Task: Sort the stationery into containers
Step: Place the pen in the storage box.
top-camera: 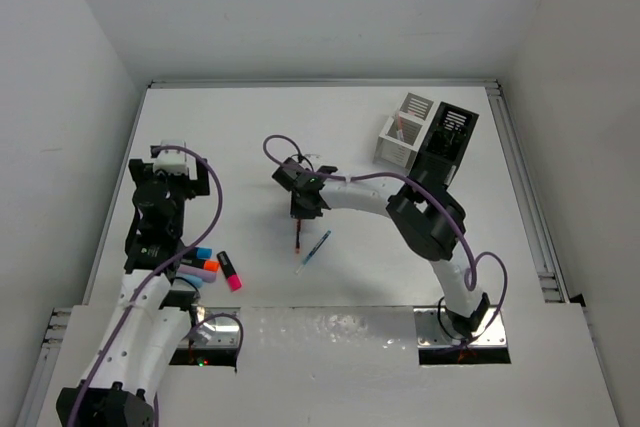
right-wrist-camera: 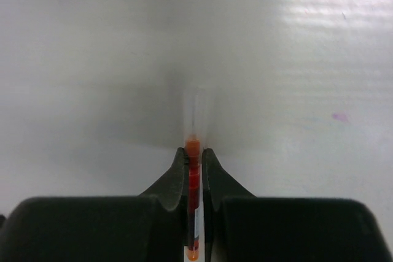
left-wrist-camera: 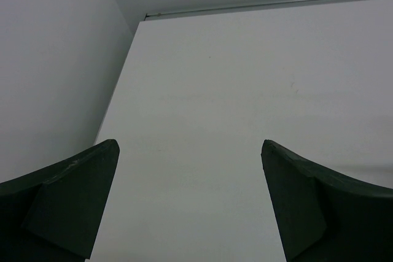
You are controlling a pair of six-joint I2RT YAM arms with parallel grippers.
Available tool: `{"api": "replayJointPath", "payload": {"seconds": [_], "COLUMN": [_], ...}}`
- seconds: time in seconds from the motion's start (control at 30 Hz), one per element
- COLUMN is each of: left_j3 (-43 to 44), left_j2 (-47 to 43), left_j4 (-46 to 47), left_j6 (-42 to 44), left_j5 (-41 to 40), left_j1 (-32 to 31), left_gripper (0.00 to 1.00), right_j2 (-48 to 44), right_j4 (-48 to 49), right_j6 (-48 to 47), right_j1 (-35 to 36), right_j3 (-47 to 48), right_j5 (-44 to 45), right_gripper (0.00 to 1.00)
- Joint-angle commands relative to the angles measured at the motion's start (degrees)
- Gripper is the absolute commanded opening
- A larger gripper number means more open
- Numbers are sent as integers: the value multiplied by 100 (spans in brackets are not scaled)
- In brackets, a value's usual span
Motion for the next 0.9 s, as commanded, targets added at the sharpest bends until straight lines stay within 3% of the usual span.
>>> {"api": "replayJointPath", "payload": {"seconds": [0.0, 0.2, 0.37, 0.43, 0.63, 0.87], "left_j3": [26, 96, 184, 211, 421, 562], "left_j2": [35, 211, 395, 501, 711, 975], "left_j4": [277, 408, 479, 531, 593, 602], "left_j6": [131, 228, 263, 263, 245, 61], "left_j5": [-34, 45, 203, 273, 572, 853], "left_j1": [86, 306, 472, 517, 683, 842], "left_gripper": [99, 99, 99, 99, 99, 99], "right_j2": [-116, -749, -1574, -1821, -2867, -2781], "right_j4": [1082, 1954, 2762, 2964, 4510, 5338], "right_j6": [-1109, -2541, -3246, -3641, -4705, -5461], "right_j1": [-148, -491, -851, -992, -2046, -3040], "right_j3": [322, 726, 367, 296, -915, -1550], "right_j5": [-14, -260, -270, 98, 1101, 979], "right_gripper": [0, 0, 0, 0, 0, 0]}}
